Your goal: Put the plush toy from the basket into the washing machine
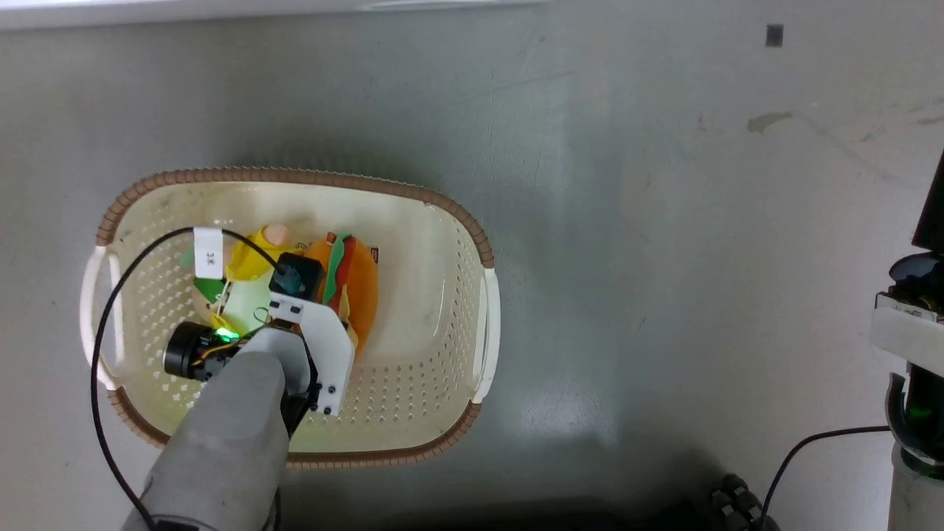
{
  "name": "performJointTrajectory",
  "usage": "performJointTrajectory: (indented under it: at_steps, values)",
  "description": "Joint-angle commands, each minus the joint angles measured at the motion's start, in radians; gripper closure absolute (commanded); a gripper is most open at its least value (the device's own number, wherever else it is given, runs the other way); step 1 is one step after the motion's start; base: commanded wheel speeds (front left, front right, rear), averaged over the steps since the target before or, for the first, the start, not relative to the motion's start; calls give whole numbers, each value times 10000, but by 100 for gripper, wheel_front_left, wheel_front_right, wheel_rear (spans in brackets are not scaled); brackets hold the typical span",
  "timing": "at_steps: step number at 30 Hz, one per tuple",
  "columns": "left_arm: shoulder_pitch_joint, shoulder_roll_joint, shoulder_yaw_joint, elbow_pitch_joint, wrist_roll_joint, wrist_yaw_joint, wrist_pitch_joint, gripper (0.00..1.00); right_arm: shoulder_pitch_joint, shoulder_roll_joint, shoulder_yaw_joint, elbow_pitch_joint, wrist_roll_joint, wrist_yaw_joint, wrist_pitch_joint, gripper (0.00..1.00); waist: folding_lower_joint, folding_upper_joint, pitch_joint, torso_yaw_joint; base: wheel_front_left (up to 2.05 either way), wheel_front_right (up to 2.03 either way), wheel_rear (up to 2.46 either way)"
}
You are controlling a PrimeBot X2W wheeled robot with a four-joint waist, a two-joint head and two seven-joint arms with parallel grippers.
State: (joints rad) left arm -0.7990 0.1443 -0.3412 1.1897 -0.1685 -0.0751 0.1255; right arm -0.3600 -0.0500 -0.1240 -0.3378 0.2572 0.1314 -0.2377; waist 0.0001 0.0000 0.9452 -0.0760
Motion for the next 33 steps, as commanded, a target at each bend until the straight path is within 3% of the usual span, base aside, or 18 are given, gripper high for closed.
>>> performJointTrajectory:
  at_steps: [1,13,14,15,25,33]
  values:
    - [-229,94,-89,319,-68,-34,28,0,-291,-2,-32,-134,97,-7,-101,0,-1,0,184,-23,0,0,0]
    - [-687,139,-404,1010,-317,57,-83,2,-512,-2,-127,-322,186,-7,-241,0,-1,0,619,-53,0,0,0]
    - [-670,139,-402,1010,-349,31,-105,91,-514,-2,-106,-322,182,-7,-241,0,-1,0,583,-61,0,0,0]
    - [-645,139,-411,1010,-378,-19,-88,100,-516,-2,-92,-324,184,-7,-241,0,-1,0,547,-70,0,0,0]
    - [-404,156,-547,1010,-548,-207,-216,100,-426,-2,-54,-171,224,-7,-241,0,-1,0,-24,-99,0,0,0]
    - [181,-6,-860,1011,-661,-478,-967,100,-110,-2,106,407,325,-7,-241,0,-1,0,-1486,70,0,0,0]
